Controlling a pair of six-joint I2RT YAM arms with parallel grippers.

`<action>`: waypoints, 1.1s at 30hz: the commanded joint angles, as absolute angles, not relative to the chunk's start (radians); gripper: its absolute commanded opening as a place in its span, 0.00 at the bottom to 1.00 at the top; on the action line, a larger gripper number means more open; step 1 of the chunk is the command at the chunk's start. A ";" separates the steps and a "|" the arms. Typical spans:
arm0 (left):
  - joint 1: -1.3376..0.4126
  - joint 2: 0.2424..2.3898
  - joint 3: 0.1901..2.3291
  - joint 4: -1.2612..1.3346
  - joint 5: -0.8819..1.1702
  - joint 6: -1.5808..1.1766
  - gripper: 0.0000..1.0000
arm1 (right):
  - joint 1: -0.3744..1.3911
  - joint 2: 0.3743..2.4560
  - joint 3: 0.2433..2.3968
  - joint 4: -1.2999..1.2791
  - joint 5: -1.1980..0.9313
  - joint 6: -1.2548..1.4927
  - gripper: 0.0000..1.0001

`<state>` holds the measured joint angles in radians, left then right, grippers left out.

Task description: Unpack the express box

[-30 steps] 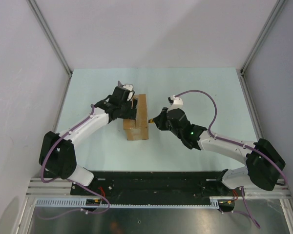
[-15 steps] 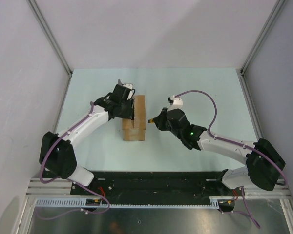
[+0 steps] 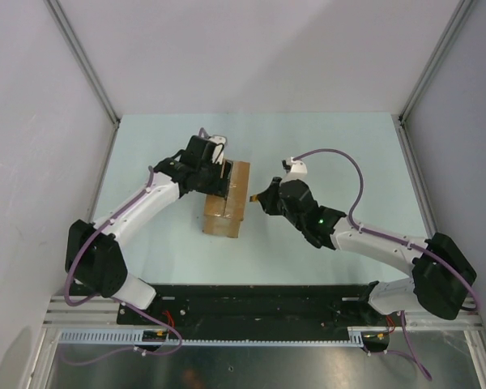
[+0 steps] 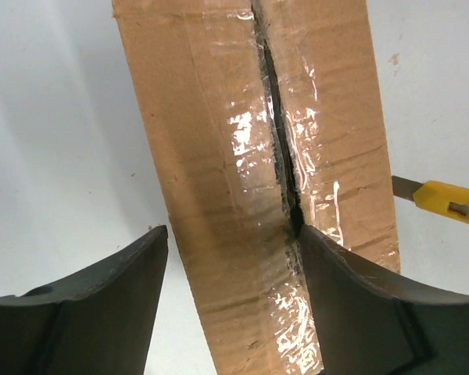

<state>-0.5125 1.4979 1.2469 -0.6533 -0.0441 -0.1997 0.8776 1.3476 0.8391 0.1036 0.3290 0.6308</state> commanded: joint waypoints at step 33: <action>-0.489 0.927 0.738 -0.615 0.230 -0.388 0.19 | 0.514 1.957 1.371 0.431 -0.293 0.474 0.00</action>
